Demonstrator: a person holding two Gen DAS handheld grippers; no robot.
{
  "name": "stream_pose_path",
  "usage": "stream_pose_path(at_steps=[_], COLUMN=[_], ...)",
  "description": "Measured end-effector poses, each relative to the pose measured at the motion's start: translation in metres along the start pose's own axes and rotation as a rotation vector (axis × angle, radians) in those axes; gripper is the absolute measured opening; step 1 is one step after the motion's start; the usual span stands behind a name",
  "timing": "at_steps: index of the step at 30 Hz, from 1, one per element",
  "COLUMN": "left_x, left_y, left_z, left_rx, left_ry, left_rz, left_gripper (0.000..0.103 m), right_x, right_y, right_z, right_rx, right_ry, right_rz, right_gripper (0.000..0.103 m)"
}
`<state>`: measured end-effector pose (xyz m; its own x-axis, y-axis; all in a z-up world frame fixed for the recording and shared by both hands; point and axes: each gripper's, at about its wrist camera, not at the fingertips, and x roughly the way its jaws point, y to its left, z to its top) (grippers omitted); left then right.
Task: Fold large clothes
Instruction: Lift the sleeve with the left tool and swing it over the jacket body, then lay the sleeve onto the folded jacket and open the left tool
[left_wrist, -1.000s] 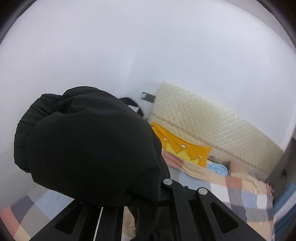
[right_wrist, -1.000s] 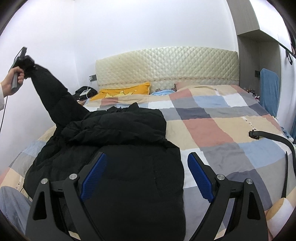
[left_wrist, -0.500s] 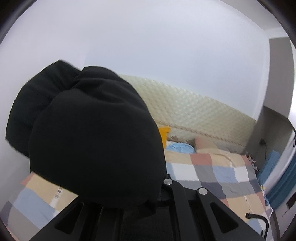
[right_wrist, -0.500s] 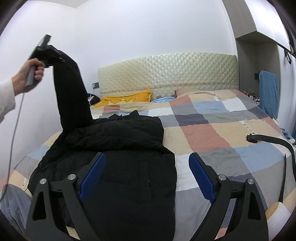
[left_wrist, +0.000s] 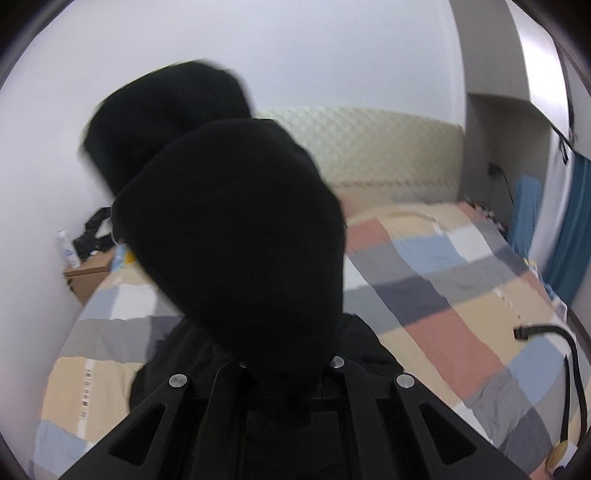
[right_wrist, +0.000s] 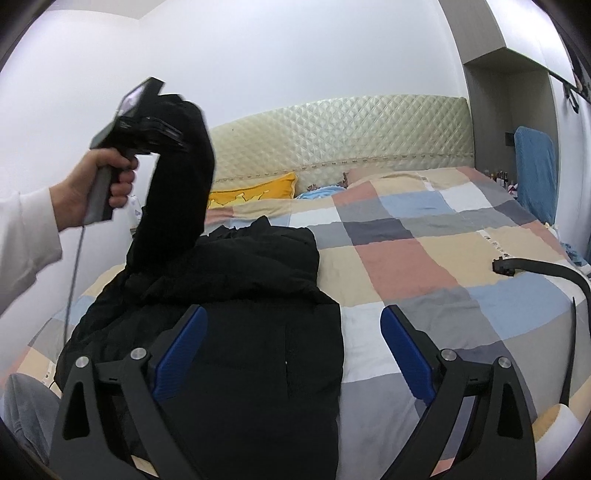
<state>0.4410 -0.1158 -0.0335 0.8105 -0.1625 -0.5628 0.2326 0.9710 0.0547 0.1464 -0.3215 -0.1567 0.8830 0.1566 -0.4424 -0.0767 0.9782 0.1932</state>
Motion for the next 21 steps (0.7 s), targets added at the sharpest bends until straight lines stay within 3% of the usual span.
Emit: stream_pose_path(at_steps=[10,13,17,21], left_x=[0.088,0.121,0.141,0.162], left_y=[-0.080,-0.103,-0.120,-0.116], left_z=[-0.079,-0.104,-0.119,-0.131], left_rx=[0.094,0.138,0.165,0.120], left_ry=[0.123,0.211,0.201,0.275], left_rz=[-0.069,-0.055,-0.018,-0.037], left_gripper=[0.011,0.015,0.021,0.023], right_x=[0.015,0.021,0.024,0.030], right_y=[-0.027,-0.033,-0.035,-0.038], right_z=[-0.003,-0.003,-0.004,-0.006], right_rx=[0.119,0.163,0.179,0.189], right_ry=[0.023,0.038,0.042,0.058], right_rz=[-0.021,0.014,0.028,0.038], right_gripper=[0.095,0.095,0.095,0.095])
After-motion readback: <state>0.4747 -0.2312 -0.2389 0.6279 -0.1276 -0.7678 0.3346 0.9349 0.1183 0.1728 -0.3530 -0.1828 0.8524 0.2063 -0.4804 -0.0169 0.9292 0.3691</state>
